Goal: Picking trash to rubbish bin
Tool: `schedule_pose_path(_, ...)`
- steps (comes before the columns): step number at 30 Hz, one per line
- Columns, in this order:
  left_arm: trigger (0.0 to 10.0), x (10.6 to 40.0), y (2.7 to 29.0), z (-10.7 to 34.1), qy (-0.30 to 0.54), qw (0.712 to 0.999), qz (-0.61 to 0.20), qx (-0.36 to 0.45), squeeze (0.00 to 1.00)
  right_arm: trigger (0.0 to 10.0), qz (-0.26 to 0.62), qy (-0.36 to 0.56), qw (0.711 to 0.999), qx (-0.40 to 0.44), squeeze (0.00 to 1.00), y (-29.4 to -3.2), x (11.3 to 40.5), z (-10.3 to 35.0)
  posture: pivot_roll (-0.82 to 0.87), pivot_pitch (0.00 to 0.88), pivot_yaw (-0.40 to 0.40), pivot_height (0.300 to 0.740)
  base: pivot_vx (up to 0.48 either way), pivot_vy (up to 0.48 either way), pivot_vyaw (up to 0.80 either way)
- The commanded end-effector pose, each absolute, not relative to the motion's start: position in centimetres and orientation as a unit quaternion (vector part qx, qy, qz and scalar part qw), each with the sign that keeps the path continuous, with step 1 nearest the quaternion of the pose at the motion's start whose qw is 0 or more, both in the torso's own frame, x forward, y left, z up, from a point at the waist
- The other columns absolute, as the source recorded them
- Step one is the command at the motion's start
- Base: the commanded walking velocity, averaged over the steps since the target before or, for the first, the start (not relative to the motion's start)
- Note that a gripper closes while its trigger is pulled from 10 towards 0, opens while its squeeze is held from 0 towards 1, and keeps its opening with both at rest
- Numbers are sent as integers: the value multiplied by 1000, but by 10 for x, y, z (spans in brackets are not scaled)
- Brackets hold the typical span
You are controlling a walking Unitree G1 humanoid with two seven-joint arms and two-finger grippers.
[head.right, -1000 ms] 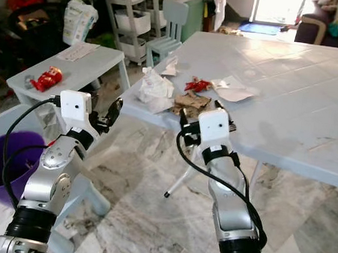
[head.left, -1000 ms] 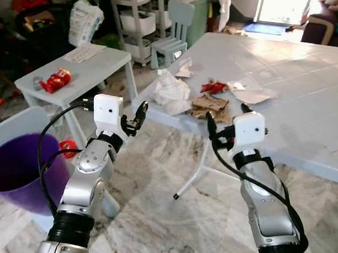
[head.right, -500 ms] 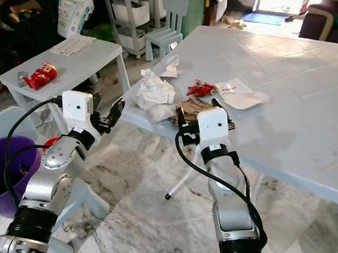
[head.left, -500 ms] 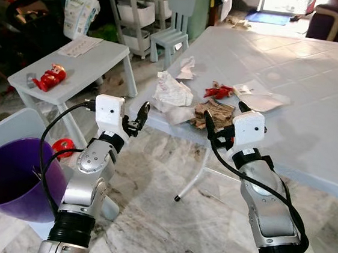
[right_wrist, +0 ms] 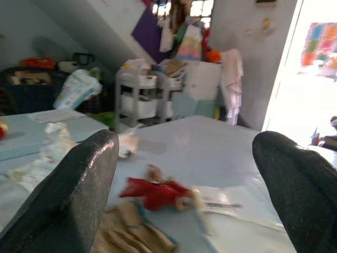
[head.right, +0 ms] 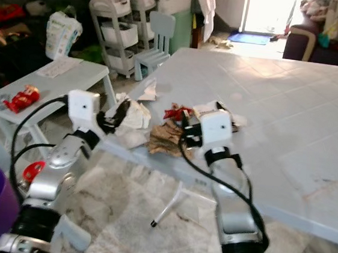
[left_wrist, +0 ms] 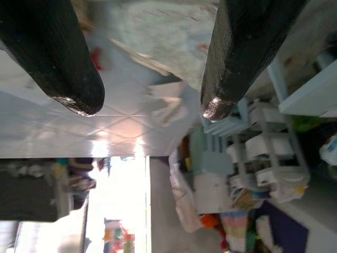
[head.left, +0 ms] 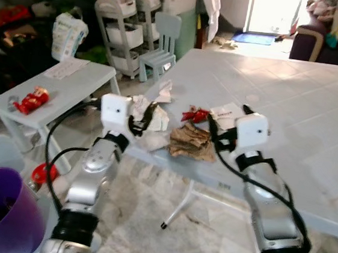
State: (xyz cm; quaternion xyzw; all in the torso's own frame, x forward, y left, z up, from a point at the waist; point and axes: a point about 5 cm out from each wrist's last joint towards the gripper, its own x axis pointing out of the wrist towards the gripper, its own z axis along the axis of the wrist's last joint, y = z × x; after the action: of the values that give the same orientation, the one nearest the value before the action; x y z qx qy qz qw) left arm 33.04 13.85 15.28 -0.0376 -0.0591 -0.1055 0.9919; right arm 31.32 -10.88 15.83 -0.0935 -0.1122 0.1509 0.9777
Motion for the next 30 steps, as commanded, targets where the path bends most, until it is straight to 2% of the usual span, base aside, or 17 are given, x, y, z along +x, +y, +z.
schedule_pose_path(1, 10000, 332, 136, 155, -59, 993, -102, -32, 0, 10000, 145, -118, 978, -97, 0, -114, 315, 163, 39, 0, 120, 740, 0, 0, 0)
schedule_pose_path(10, 10000, 338, 149, 148, -35, 998, -48, -5, 0, 10000, 156, -117, 976, -93, 0, -112, 313, 163, 33, 0, 123, 740, 0, 0, 0)
schedule_pose_path(18, 10000, 333, 151, 140, -21, 999, -47, -18, 0, 10000, 228, -113, 964, -77, 0, -106, 305, 168, 17, 0, 122, 740, 0, 0, 0)
schedule_pose_path(30, 10000, 320, 147, 125, -3, 997, -61, -46, 0, 10000, 241, -97, 960, -102, 0, -111, 301, 166, 5, 0, 80, 740, 0, 0, 0)
